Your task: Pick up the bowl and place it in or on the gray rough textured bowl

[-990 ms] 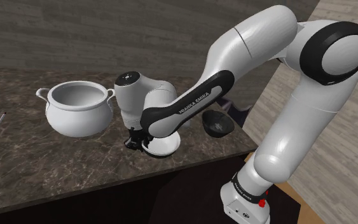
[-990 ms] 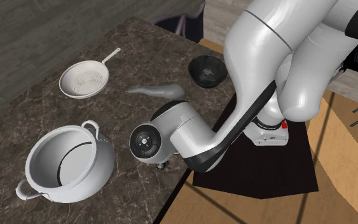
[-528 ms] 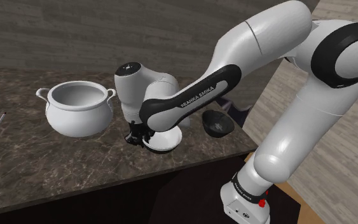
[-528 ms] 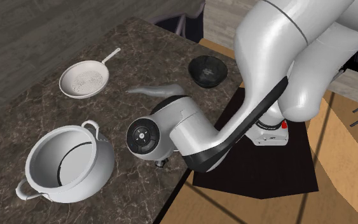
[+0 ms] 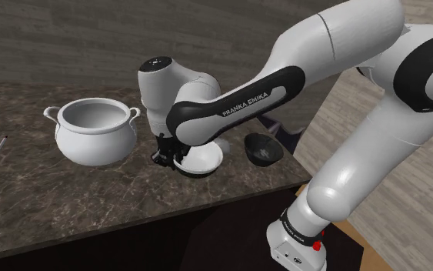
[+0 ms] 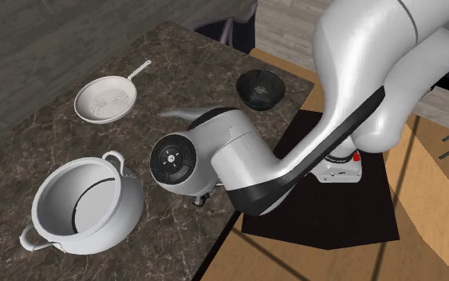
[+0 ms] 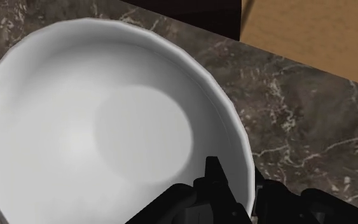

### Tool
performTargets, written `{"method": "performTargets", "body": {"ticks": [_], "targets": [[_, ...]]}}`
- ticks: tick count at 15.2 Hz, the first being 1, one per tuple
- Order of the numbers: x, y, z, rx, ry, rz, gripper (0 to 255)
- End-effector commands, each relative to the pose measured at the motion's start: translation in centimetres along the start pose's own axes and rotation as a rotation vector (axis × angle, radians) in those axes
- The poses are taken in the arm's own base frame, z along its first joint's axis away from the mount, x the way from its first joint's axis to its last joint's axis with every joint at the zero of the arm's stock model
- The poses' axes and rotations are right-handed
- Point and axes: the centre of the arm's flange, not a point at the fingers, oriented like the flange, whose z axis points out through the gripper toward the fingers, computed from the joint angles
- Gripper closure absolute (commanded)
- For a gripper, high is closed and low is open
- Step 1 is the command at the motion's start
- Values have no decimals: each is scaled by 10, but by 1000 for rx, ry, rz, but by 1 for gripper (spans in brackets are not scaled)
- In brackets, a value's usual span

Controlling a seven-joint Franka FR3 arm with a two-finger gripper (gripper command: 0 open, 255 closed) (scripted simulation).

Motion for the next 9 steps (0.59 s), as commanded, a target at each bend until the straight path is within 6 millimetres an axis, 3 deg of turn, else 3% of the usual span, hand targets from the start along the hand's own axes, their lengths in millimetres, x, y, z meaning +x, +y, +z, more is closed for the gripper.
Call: {"method": "performTargets", "body": {"ticks": [1, 9], "targets": [[-2, 2, -11, 0, 0, 0, 255], [-2, 13, -51, 0, 0, 0, 255]]}}
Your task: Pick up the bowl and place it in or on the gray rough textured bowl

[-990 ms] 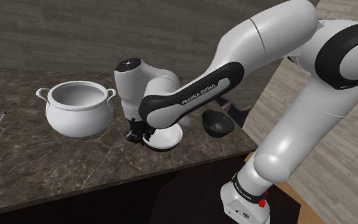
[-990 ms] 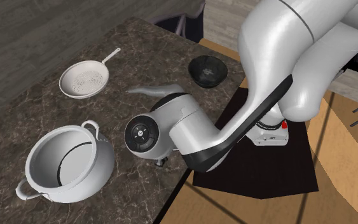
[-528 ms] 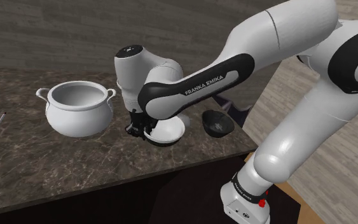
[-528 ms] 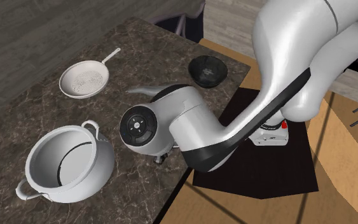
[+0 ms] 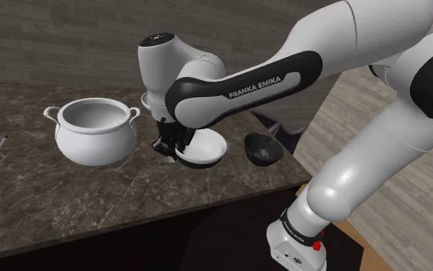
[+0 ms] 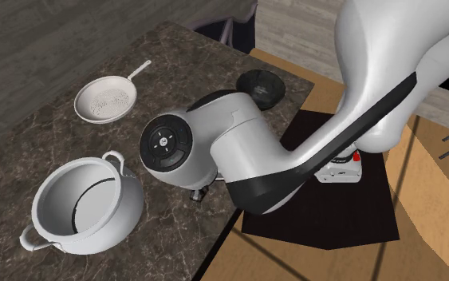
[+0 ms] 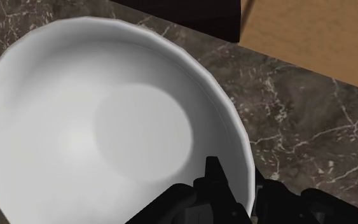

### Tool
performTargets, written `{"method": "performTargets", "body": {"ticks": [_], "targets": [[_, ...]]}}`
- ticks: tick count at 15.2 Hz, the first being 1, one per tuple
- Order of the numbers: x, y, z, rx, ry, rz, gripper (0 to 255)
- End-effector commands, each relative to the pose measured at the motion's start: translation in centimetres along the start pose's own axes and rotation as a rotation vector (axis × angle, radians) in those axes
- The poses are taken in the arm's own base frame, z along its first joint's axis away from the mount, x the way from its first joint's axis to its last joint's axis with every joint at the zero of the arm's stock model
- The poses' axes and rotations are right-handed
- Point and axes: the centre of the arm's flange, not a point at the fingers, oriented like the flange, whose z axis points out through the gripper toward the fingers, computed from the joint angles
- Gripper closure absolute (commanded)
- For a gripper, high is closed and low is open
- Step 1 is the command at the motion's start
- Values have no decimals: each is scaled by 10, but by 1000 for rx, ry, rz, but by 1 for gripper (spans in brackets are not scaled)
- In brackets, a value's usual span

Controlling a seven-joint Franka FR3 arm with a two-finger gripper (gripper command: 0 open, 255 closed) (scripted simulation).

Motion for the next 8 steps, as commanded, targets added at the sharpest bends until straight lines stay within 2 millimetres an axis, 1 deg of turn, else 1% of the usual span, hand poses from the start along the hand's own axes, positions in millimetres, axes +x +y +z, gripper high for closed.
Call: {"method": "performTargets", "body": {"ticks": [1, 8], "targets": [[0, 3, -12, 0, 0, 0, 255], [-1, 12, -47, 0, 0, 0, 255]]}}
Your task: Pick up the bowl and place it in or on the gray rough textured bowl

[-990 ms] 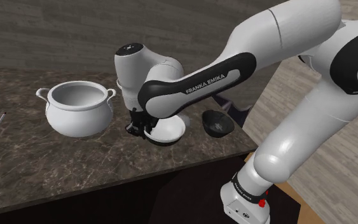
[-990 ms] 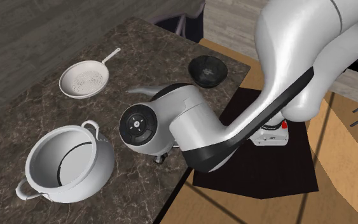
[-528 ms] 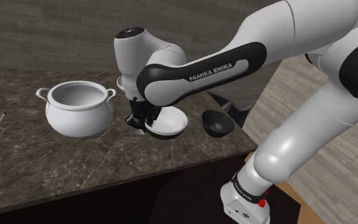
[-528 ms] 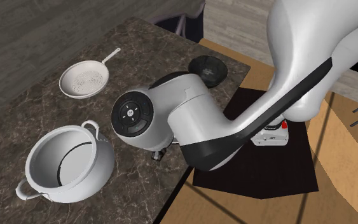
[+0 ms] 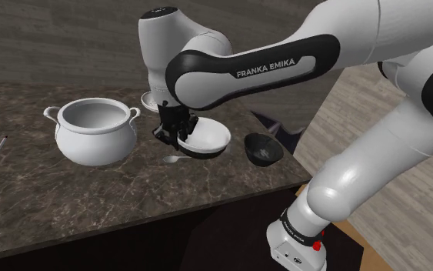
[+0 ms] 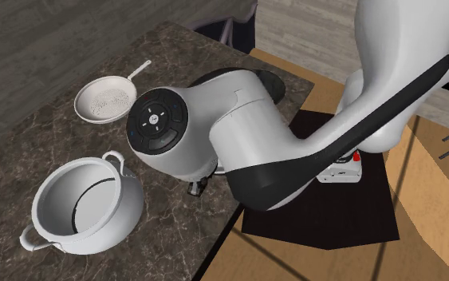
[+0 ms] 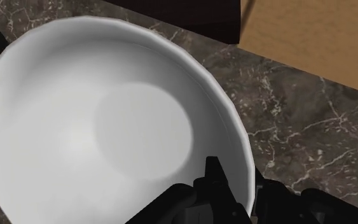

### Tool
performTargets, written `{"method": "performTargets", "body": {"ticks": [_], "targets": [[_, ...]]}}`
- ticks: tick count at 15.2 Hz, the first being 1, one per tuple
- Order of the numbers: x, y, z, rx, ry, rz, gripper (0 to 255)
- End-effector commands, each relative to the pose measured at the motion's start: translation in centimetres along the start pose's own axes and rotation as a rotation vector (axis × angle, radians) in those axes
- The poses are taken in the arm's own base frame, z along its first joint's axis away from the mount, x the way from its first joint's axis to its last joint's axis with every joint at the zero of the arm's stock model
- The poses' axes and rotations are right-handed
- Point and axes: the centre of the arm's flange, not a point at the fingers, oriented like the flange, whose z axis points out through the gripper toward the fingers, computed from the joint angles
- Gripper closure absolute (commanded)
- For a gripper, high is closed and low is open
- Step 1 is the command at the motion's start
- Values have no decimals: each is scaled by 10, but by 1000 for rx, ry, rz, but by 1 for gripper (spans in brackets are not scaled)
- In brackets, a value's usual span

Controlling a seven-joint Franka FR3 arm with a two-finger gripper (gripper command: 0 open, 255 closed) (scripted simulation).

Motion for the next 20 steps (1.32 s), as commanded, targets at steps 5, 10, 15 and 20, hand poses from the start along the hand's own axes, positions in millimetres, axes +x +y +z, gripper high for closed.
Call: {"method": "performTargets", "body": {"ticks": [5, 10, 15, 20], "targets": [[-5, 41, -4, 0, 0, 0, 255], [-15, 105, 10, 0, 0, 0, 255], [-25, 169, 23, 0, 0, 0, 255], [-34, 233, 37, 0, 0, 0, 255]]}}
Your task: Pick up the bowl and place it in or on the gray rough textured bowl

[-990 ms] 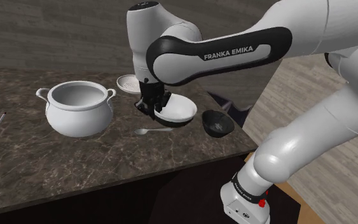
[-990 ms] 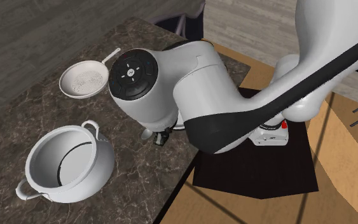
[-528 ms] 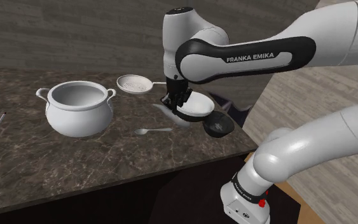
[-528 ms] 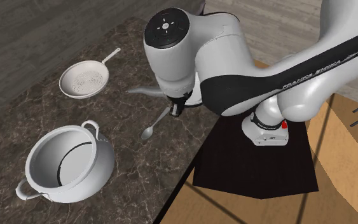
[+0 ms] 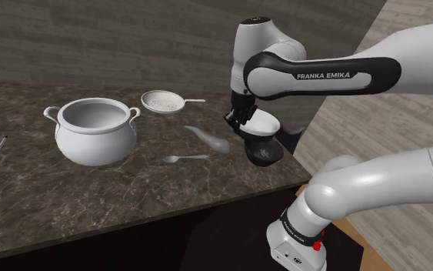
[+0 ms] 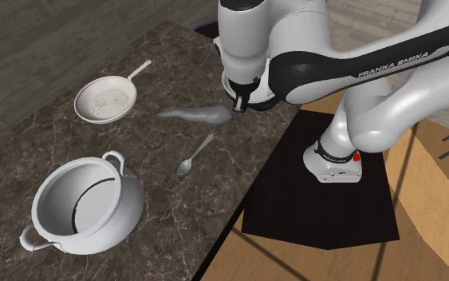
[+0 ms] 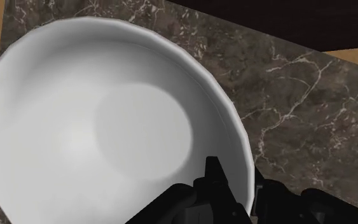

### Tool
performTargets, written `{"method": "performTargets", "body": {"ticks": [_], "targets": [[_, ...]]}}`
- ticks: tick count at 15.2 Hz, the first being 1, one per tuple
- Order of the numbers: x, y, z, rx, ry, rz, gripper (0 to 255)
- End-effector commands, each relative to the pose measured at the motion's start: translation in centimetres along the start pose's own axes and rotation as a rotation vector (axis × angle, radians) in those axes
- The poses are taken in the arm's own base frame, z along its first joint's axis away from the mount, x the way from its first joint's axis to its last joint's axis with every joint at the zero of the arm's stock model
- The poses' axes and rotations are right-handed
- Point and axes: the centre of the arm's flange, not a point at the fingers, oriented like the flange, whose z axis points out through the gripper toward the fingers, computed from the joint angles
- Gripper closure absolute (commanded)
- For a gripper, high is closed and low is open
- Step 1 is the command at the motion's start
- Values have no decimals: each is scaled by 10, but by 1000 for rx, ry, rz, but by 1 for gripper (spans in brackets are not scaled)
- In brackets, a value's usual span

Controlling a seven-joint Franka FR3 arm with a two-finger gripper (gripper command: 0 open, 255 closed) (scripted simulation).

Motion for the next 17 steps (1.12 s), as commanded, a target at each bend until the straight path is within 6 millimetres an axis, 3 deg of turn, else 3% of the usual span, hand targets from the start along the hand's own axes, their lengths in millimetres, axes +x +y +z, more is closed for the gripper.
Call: {"method": "performTargets", "body": {"ticks": [1, 9, 17], "targets": [[-4, 24, 5, 0, 0, -2, 255], [-20, 126, 27, 0, 0, -2, 255], [-19, 116, 68, 0, 0, -2, 255]]}}
